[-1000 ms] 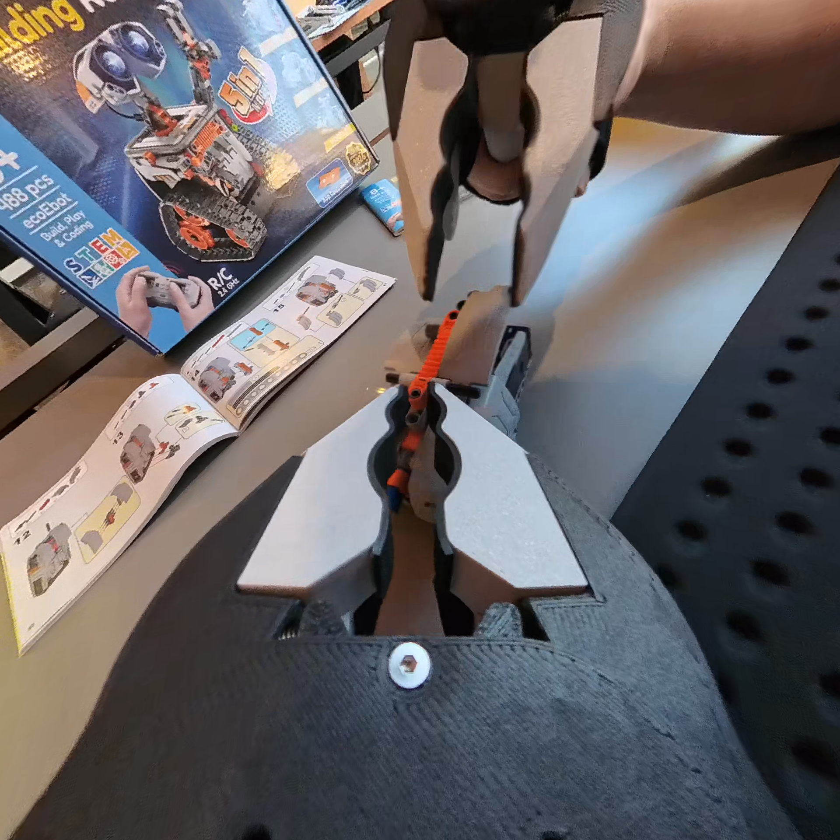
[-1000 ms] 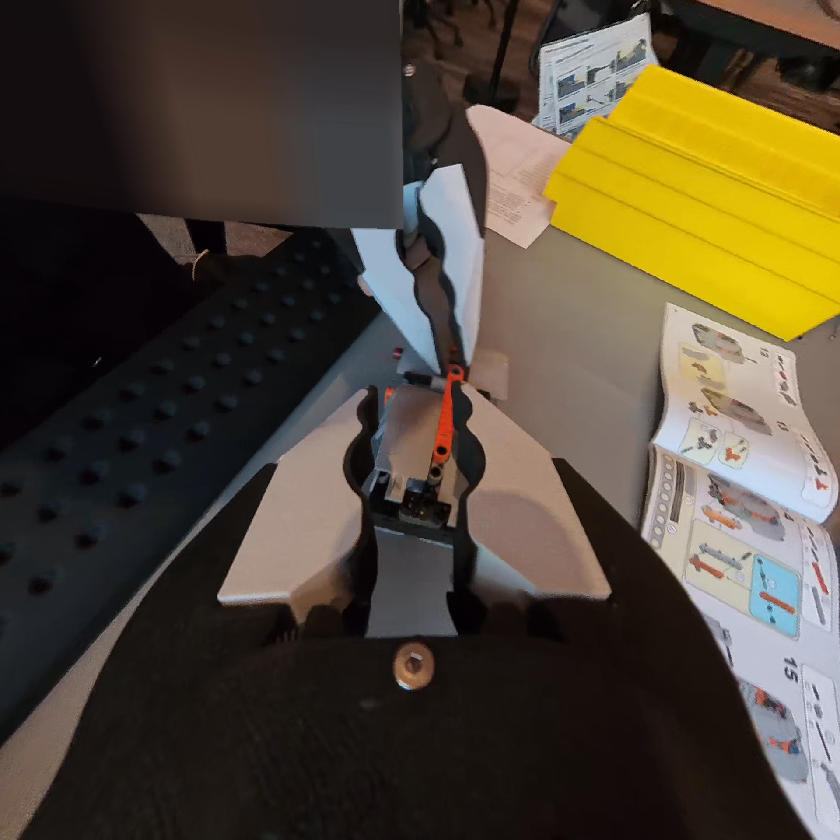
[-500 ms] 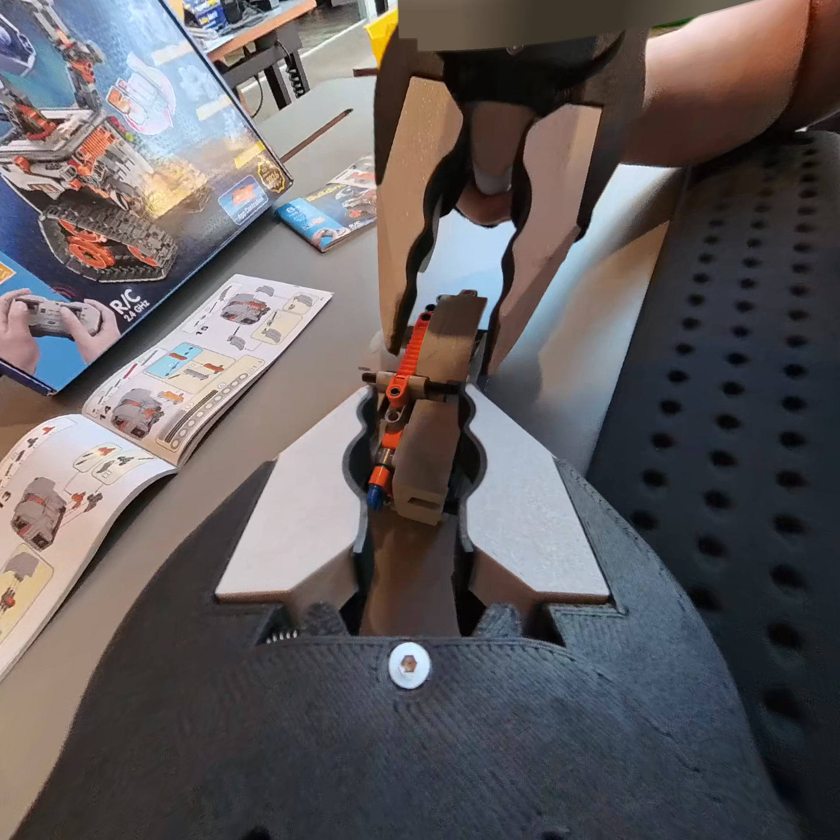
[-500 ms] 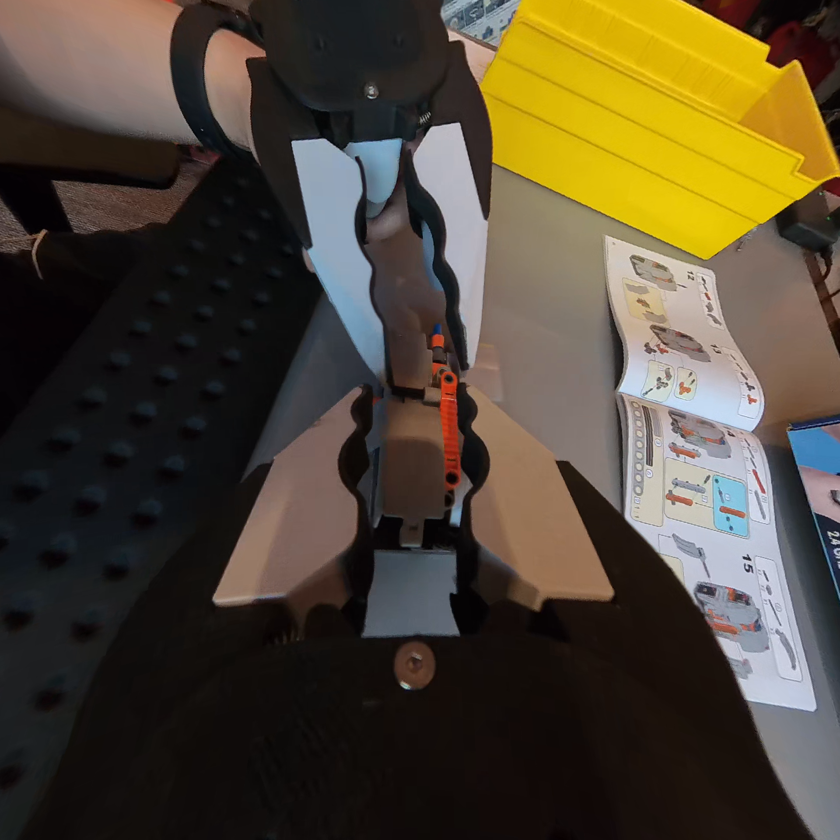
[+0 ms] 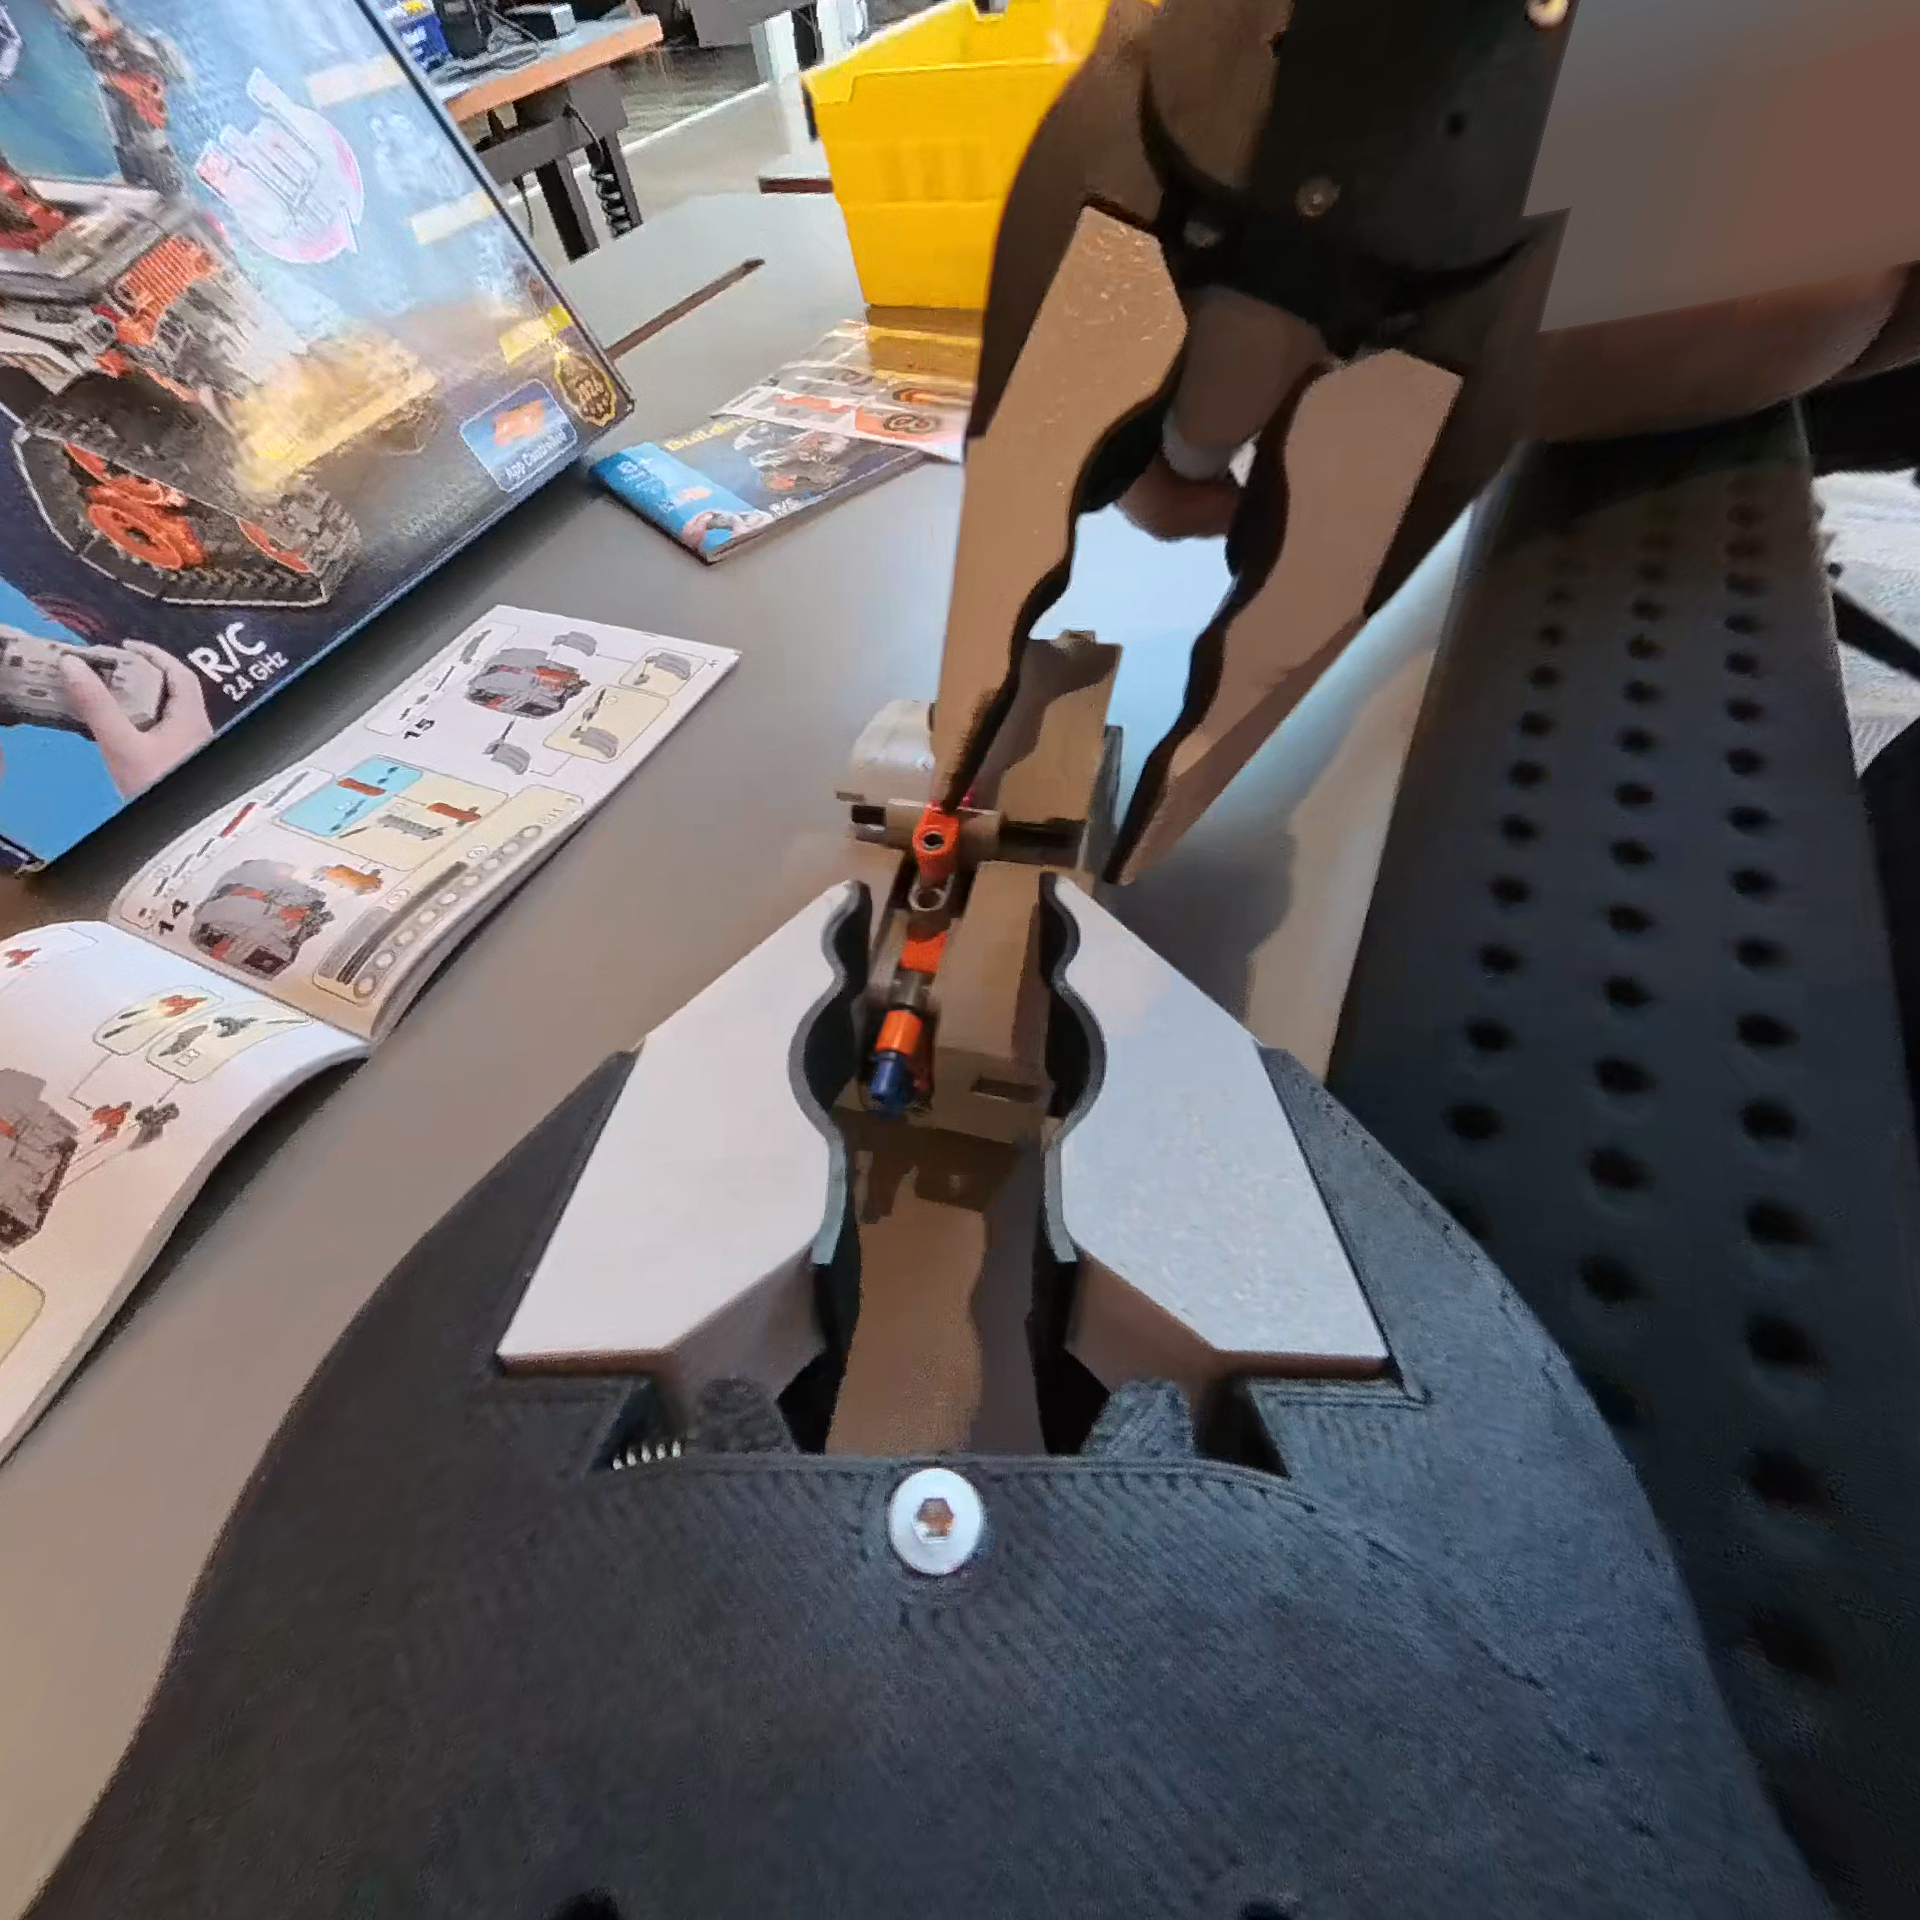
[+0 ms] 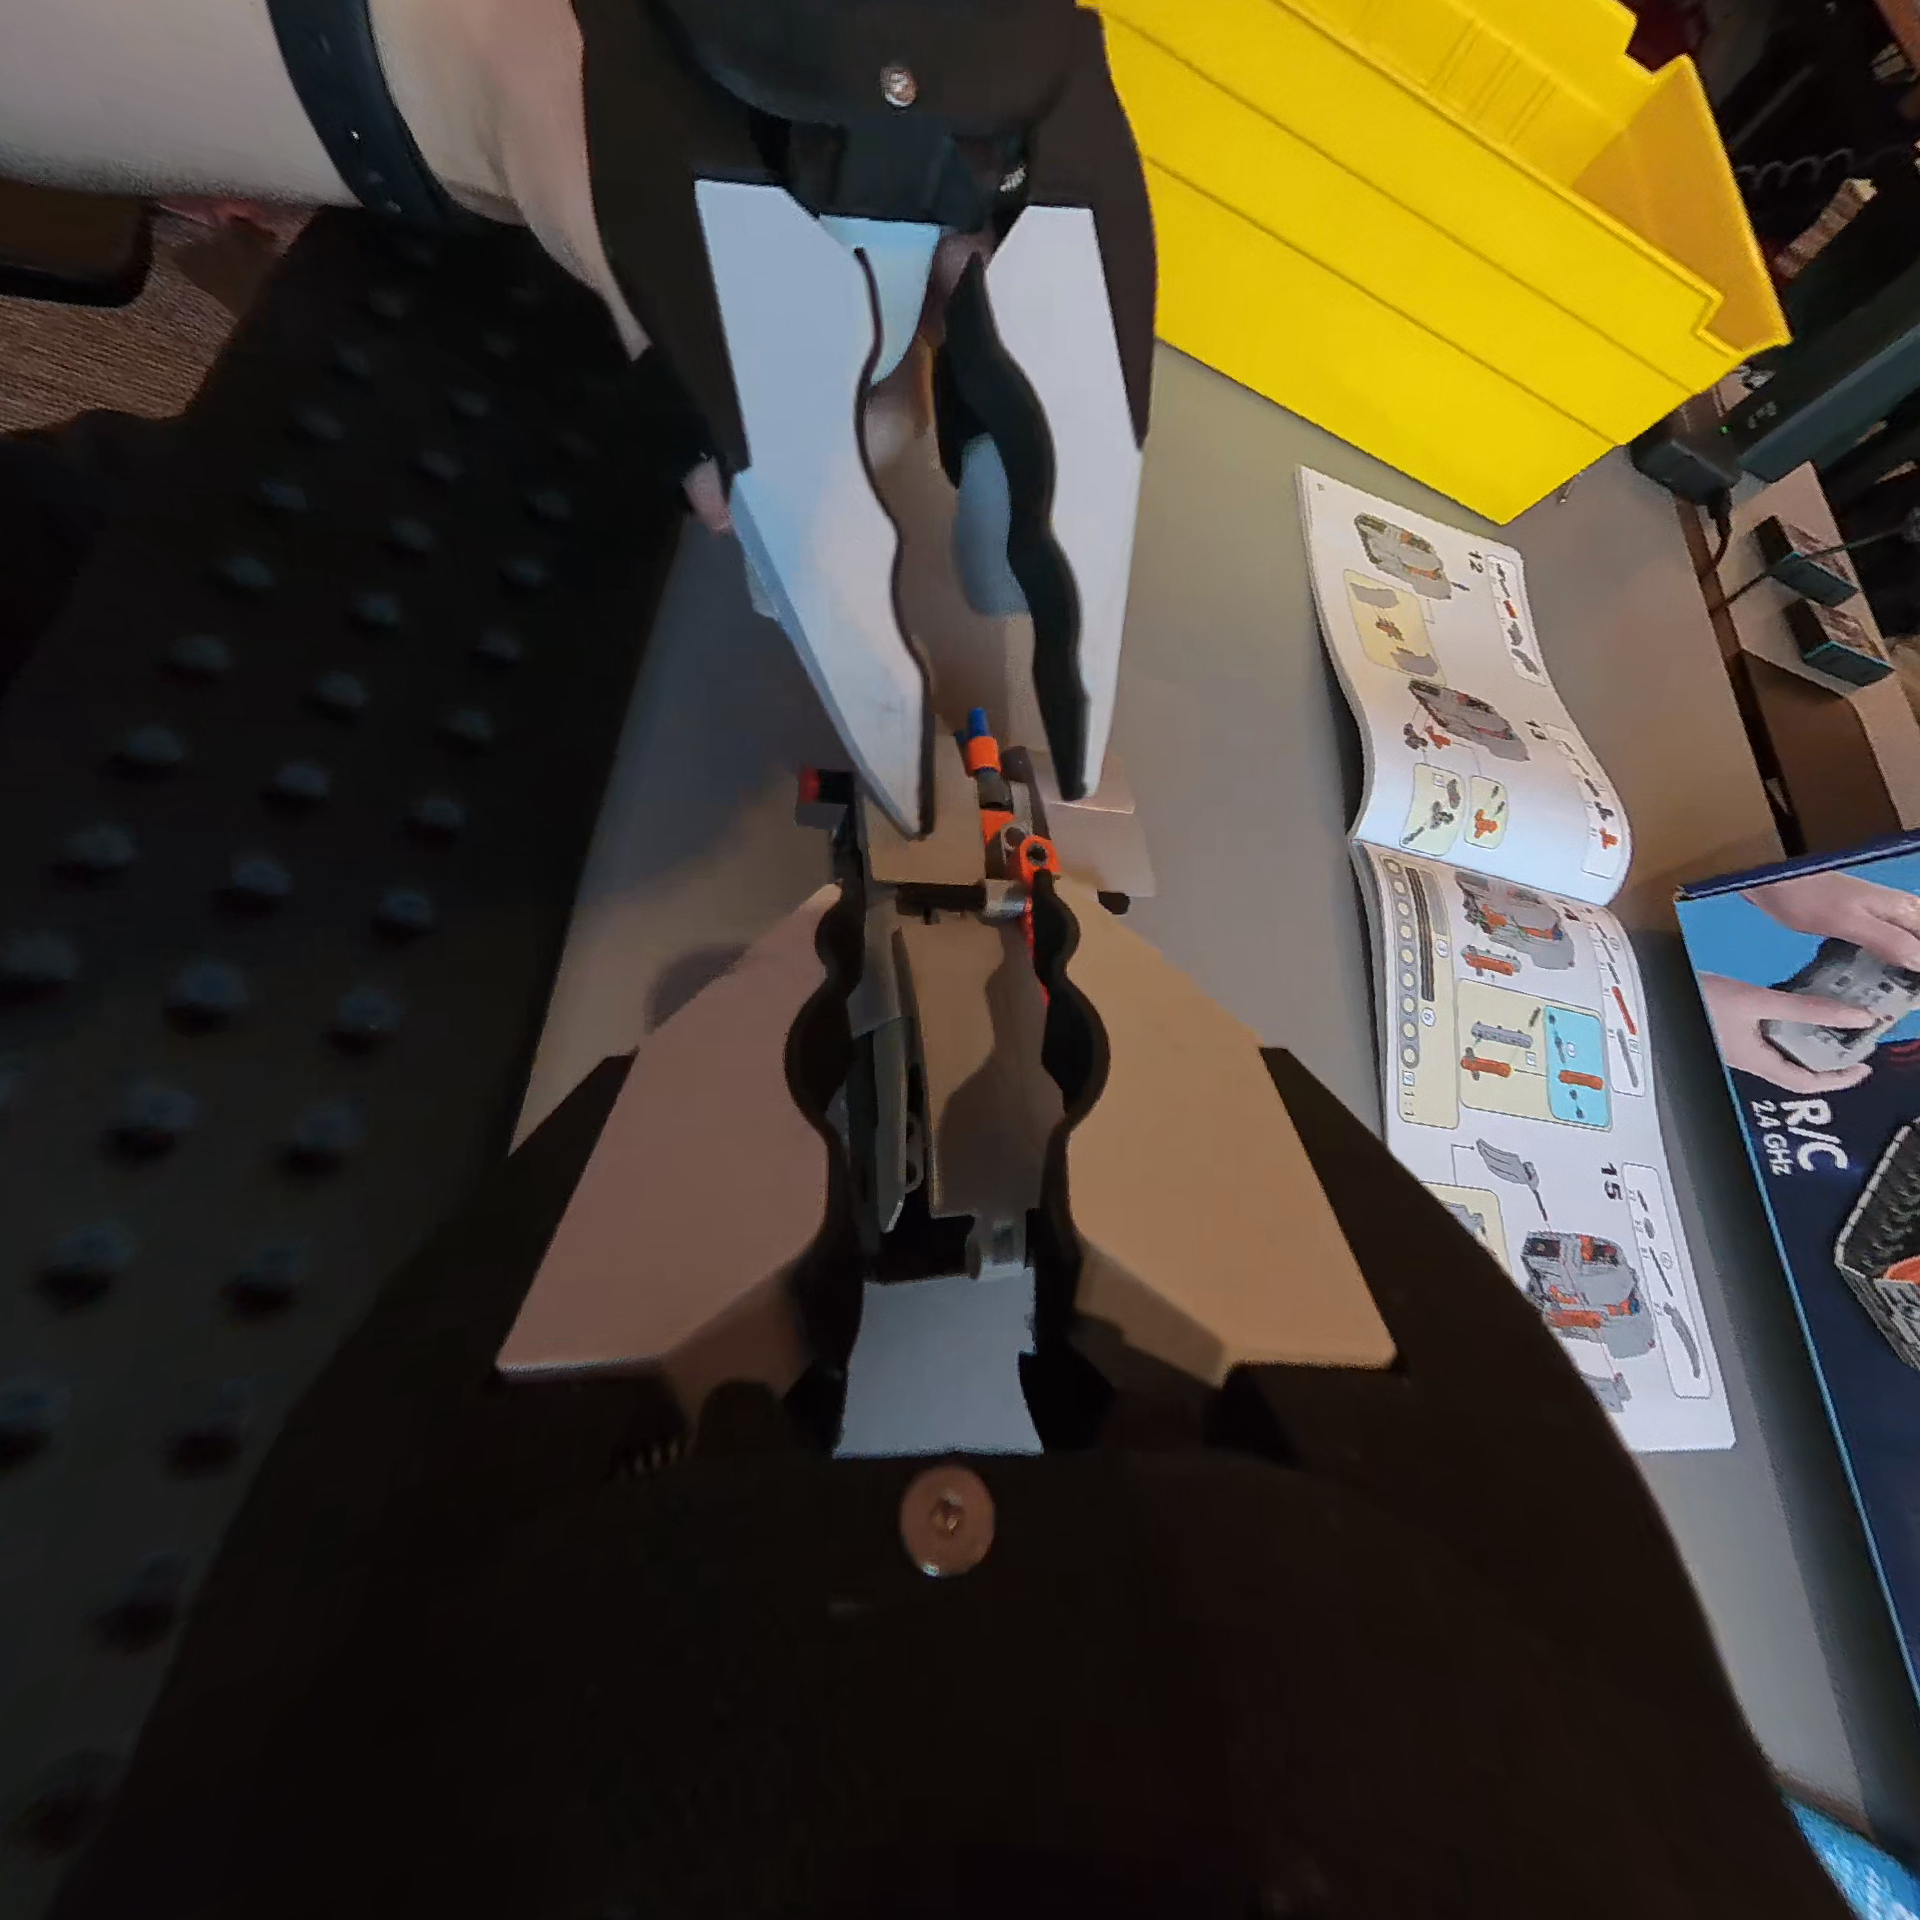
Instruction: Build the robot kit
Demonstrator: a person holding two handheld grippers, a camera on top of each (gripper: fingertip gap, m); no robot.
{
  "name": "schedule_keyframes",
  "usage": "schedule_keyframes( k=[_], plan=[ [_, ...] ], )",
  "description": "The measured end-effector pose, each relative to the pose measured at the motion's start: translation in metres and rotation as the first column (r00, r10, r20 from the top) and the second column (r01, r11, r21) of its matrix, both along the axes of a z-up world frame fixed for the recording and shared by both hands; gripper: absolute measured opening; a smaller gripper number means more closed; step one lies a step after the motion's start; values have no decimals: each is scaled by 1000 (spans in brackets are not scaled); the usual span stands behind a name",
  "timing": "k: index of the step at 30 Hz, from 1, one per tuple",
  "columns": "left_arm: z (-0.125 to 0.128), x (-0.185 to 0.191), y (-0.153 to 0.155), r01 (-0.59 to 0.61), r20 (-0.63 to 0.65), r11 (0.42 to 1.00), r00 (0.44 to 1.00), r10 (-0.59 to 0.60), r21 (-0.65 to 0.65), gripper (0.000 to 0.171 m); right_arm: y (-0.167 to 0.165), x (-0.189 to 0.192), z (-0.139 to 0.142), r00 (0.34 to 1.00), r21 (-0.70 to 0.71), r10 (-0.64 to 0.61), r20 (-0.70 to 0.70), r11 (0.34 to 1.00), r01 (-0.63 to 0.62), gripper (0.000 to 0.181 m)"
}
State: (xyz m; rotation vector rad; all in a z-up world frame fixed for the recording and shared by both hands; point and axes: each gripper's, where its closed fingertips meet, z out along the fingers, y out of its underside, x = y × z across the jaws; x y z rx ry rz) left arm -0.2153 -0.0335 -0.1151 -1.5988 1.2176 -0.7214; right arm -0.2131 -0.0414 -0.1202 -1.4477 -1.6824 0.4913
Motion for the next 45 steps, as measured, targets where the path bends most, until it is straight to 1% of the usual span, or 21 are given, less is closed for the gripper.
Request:
schedule_keyframes(
  k=[2, 4, 6, 7, 11, 13, 16, 19, 25, 29, 33, 37, 45],
  plan=[
    [1, 4, 3, 42, -1, 999, 999, -42, 0, 24, 3, 1, 0, 1000, 31, -22, 7, 999, 22, 28],
    [-1, 6, 6, 73, -40, 997, 997, -72, 27, 19, 4, 2, 0, 999, 51, -35, 9, 998, 35, 25],
    [-4, 10, 6, 105, -71, 994, 992, -102, 39, 8, 4, 3, 0, 999, 74, -42, 3, 996, 42, 24],
    [-4, 11, 6, 113, -74, 993, 991, -110, 38, 6, 4, 3, -1, 999, 90, -50, 4, 995, 50, 23],
    [-4, 14, 7, 89, -55, 995, 995, -87, 51, 6, 5, 5, -1, 996, 161, -95, 3, 983, 93, 23],
    [-5, 14, 6, 63, -65, 996, 996, -58, 67, 5, 5, 5, 0, 994, 198, -107, 4, 975, 104, 21],
    [-5, 14, 6, 18, -66, 996, 998, -13, 82, 5, 5, 5, 0, 995, 243, -103, 13, 965, 97, 18],
    [-5, 14, 7, 0, -46, 998, 999, 3, 55, 5, 4, 6, 1, 996, 298, -92, 19, 951, 82, 16],
    [-4, 14, 7, 6, -30, 999, 1000, -4, 43, 5, 5, 7, 0, 995, 168, -97, 15, 981, 93, 19],
    [-4, 14, 7, 4, -31, 999, 1000, -3, 47, 5, 7, 7, 0, 995, 114, -95, 22, 989, 92, 24],
    [-5, 14, 7, 7, -25, 999, 1000, -6, 40, 5, 7, 7, -1, 997, 61, -66, 45, 996, 64, 24],
    [-5, 15, 7, 7, -23, 999, 1000, -6, 38, 5, 7, 7, -1, 996, 64, -47, 70, 997, 42, 24],
    [-4, 14, 7, 5, -16, 999, 1000, -4, 34, 5, 8, 8, 0, 997, 165, -57, 60, 985, 47, 22]
  ],
)
